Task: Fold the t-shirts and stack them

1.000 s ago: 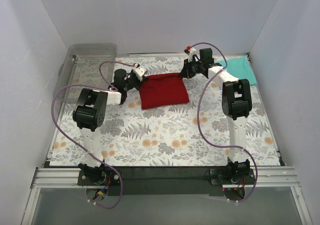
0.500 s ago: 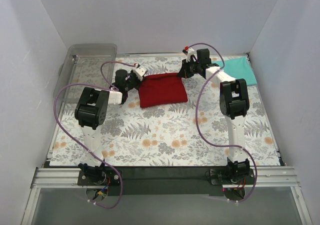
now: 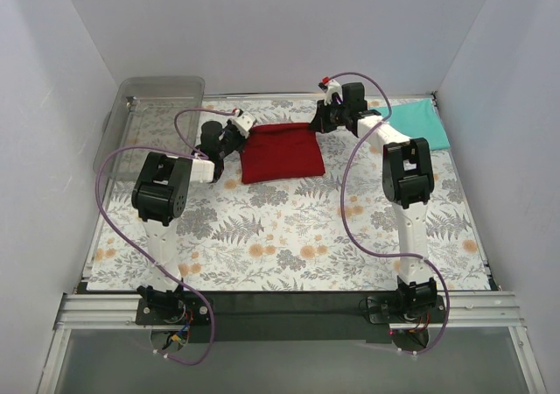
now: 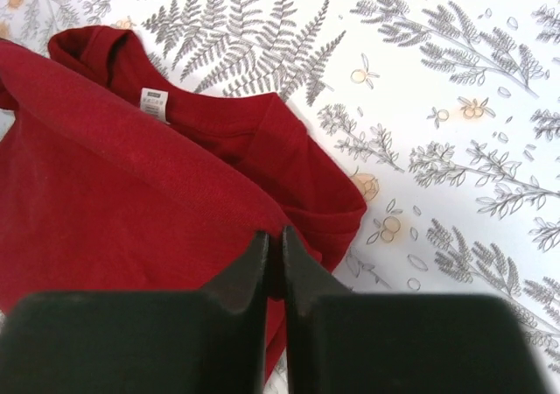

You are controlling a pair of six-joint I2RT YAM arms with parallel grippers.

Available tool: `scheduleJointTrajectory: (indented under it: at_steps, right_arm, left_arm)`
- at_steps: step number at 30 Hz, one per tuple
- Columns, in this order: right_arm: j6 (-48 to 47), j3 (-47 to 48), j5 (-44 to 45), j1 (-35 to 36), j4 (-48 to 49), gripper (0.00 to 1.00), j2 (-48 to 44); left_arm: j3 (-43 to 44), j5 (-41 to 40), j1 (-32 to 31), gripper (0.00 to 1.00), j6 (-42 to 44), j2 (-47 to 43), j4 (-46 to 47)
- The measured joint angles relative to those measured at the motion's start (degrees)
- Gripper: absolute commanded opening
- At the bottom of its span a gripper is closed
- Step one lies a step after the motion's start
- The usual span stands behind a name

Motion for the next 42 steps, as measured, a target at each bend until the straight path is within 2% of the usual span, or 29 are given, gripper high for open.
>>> scheduleJointTrajectory:
  at_steps: [1,2,3,6,9,13,16,19,20,21,22,25,29,38,42]
  right_arm:
    - [0.63,0.59,0.66,0.17,0.07,0.26,0.42]
    - [1.38,1.03,1.49,0.39,0.22,0.31,0.74]
    - [1.68,1.46,2.67,0.66,0.31,0.36,1.03]
    - [2.99,2.54,5.66,1.16,0.35,0.46,1.51]
    - [4.33,3.78,9.33,1.46,0.35,0.51,1.6]
    - [4.92,5.07,13.6,1.55,1.22,0.49,1.33]
    - [3.61,4.7,12.81,1.53,1.36,0.47,0.22]
    - [-1.18,0.52,4.24,1.16,1.64,0.3,-3.28]
    - [-2.6,-0.74,0.42,1.07,1.55,0.11,-4.37]
    - [-3.85,-1.36,-3.17,1.07,1.57,0.03,-5.05]
    - [-4.02,-1.36,-6.14,1.09,1.77,0.01,-5.27]
    - [-2.12,1.6,-11.47,1.29,1.53,0.01,-3.48]
    - [2.38,7.04,-12.37,1.7,1.6,0.02,1.84]
    - [12.35,10.6,-3.89,1.55,0.17,0.01,9.18]
    - [15.47,12.17,1.33,1.49,-0.33,0.01,10.01]
  left_arm:
    - [0.26,-0.46,0.0,0.11,-0.2,0.26,-0.13]
    - [0.63,-1.05,0.0,0.18,-0.44,0.61,-0.15]
    - [1.14,-1.88,0.0,0.33,-0.83,0.98,-0.22]
    - [2.89,-5.51,0.02,0.49,-2.97,1.86,-1.42]
    - [4.66,-10.12,0.02,0.63,-4.61,1.88,-2.69]
    - [7.61,-15.45,0.02,0.64,-6.71,1.4,-4.52]
    - [8.35,-16.48,0.02,0.64,-8.87,-0.9,-7.74]
    - [8.37,-14.4,0.07,0.64,-12.85,-5.44,-12.94]
    - [8.37,-12.94,0.13,0.63,-14.36,-7.02,-14.73]
    - [8.46,-10.95,0.2,0.62,-16.06,-8.52,-16.13]
    - [8.76,-8.87,0.24,0.62,-18.01,-9.86,-17.75]
    - [10.6,-3.15,0.28,0.6,-23.52,-10.86,-20.04]
    - [12.96,2.25,0.26,0.59,-30.8,-7.45,-22.29]
    - [21.0,3.78,0.79,0.59,-42.93,9.73,-26.45]
    - [24.63,3.04,1.49,0.59,-46.45,12.24,-27.93]
